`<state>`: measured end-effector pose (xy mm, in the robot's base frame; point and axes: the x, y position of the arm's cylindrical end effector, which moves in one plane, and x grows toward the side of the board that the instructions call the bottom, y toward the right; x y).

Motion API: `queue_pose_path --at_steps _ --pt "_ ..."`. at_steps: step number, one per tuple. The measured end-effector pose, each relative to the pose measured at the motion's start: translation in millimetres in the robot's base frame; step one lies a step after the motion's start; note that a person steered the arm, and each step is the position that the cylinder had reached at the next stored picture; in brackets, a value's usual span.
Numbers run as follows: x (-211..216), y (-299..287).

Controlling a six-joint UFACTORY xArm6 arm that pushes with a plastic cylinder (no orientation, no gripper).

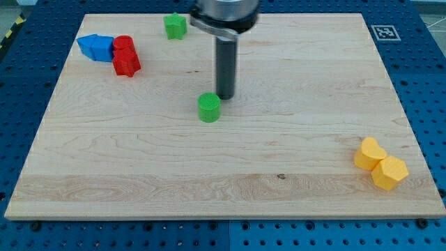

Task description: Push green circle towards down

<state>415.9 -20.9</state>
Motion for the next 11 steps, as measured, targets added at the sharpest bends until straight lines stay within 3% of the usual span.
queue_pose_path --at_steps 2,4,6,11 --pt "7 -71" --pt "22 -63" --pt "22 -4" --pt "72 123"
